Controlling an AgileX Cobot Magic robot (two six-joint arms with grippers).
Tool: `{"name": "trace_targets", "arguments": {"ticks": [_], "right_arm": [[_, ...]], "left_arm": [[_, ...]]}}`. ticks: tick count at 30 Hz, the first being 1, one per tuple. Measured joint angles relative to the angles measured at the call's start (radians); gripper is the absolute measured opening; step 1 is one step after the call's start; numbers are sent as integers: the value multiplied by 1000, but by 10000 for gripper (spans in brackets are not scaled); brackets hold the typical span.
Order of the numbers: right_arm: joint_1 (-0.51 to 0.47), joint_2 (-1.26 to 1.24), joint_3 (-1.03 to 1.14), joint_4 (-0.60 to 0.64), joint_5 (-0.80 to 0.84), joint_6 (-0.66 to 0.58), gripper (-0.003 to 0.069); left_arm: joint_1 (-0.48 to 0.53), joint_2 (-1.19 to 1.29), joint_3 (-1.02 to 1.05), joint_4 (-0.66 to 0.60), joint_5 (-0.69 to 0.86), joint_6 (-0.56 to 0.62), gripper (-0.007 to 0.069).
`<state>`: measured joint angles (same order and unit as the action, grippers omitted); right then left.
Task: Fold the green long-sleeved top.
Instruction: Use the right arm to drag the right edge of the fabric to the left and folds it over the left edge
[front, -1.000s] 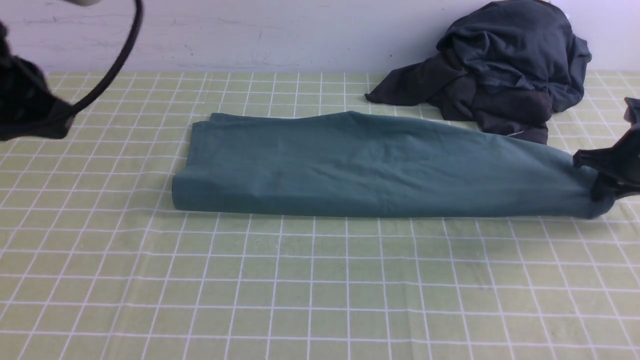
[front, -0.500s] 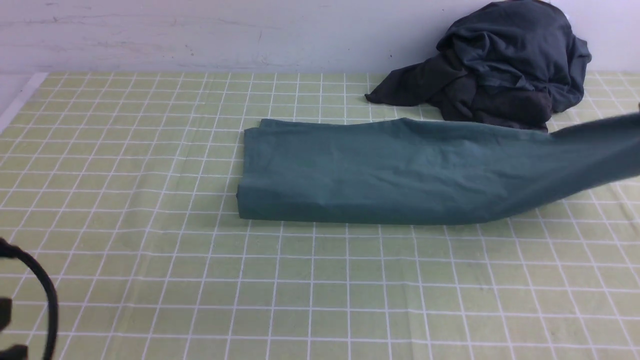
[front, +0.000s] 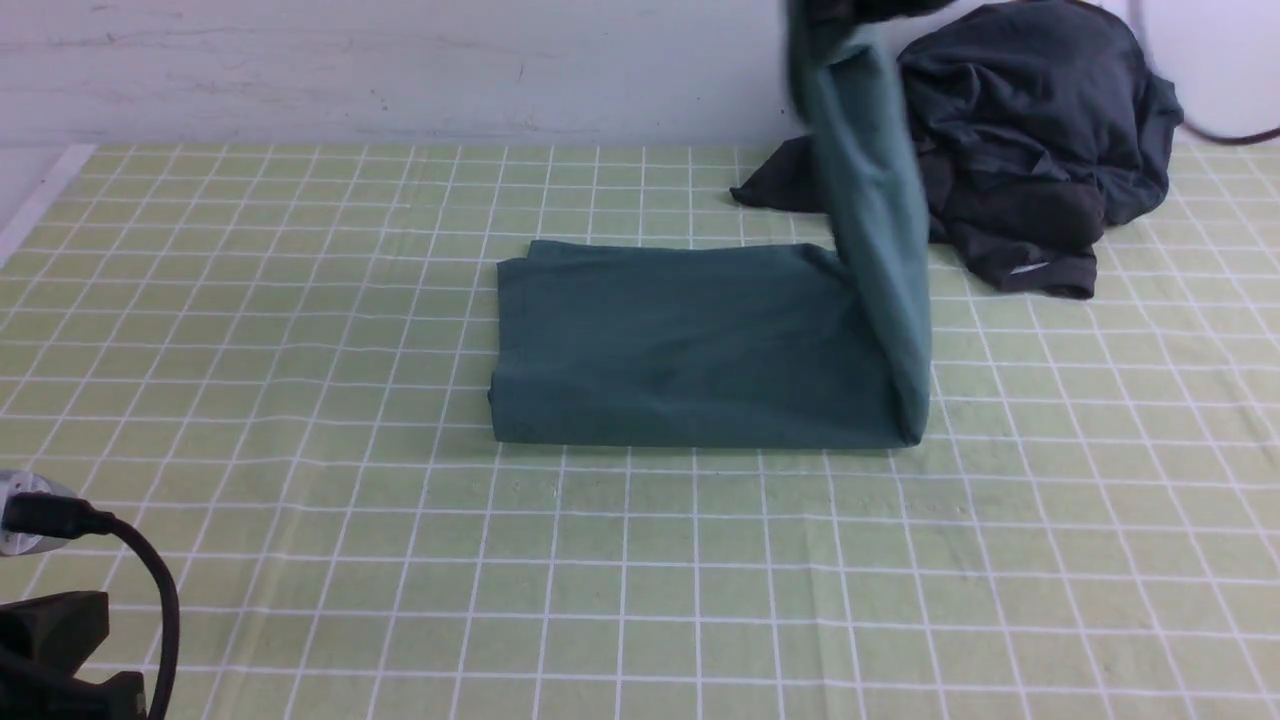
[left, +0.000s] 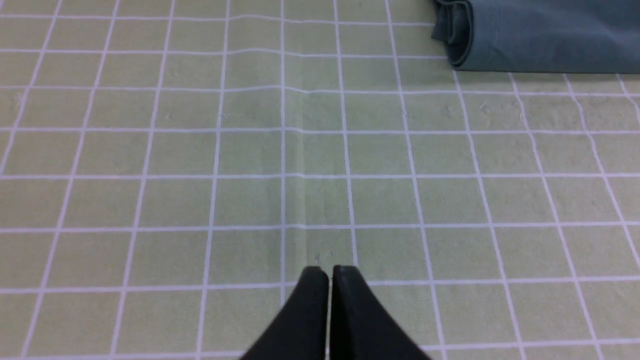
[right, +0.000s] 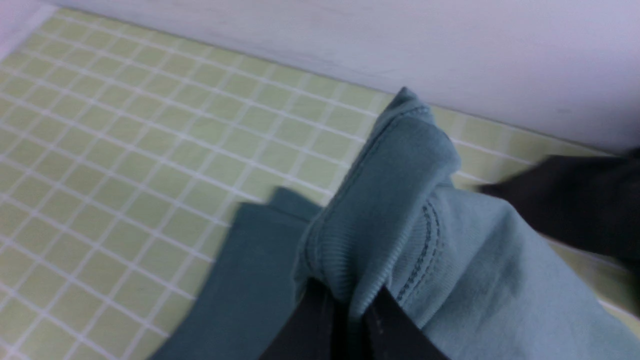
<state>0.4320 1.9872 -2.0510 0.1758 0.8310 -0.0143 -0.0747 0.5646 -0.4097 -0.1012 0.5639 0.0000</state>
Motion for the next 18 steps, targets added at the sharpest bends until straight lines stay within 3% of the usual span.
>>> {"name": "trace_targets", "arguments": {"ticks": [5,7,13,18], "right_arm": [[137,160,0,11,-114,14,47],[169,239,-9,7,-146,8,92],[184,329,-32,-13,-176,3,274],[184,272,-41,-59,-177,-25,308]], "left_arm": [[0,0,0,-1,0,0,-3],[0,0,0,-1,0,0,-3],[0,0,0,0,0,0,-3],[0,0,0,3,0,0,-3]]}}
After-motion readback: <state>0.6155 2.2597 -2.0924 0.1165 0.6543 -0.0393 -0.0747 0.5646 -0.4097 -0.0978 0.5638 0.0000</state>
